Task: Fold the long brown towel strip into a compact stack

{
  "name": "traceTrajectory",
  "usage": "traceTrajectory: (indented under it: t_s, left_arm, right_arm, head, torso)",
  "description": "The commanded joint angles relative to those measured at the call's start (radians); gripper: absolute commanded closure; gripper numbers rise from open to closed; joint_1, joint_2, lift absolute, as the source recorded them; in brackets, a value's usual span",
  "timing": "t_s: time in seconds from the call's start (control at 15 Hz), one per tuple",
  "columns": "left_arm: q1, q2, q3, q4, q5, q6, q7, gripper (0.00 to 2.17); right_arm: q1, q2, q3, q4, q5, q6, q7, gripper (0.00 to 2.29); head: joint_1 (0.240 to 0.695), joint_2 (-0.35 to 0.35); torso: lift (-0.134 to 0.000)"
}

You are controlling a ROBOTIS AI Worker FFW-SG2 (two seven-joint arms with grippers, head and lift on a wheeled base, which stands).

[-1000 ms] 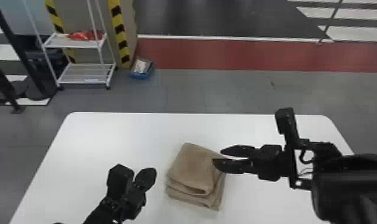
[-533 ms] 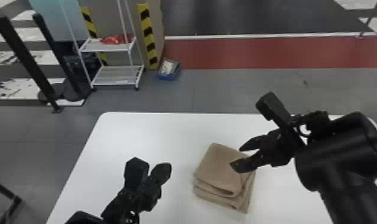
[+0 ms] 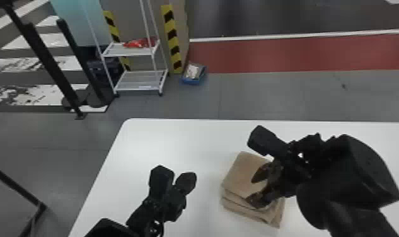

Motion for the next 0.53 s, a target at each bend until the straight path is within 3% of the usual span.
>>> traceTrajectory:
  t_s: [0.0, 0.47]
  left_arm:
    - [0.000, 0.000, 0.000, 0.005, 0.000, 0.000, 0.000, 1.32]
    - [0.003, 0.002, -0.002, 0.013, -0.002, -0.003, 0.002, 1.32]
  right_arm:
    - [0.005, 0.001, 0.026, 0.039, 0.049, -0.034, 0.005, 0.53]
    - [0.004, 0.005, 0.069, 0.114, 0.150, -0.071, 0.005, 0.65]
  head:
    - [0.695, 0.171]
    - [0.695, 0.172]
  torso:
    - [0.000]
    - [0.000]
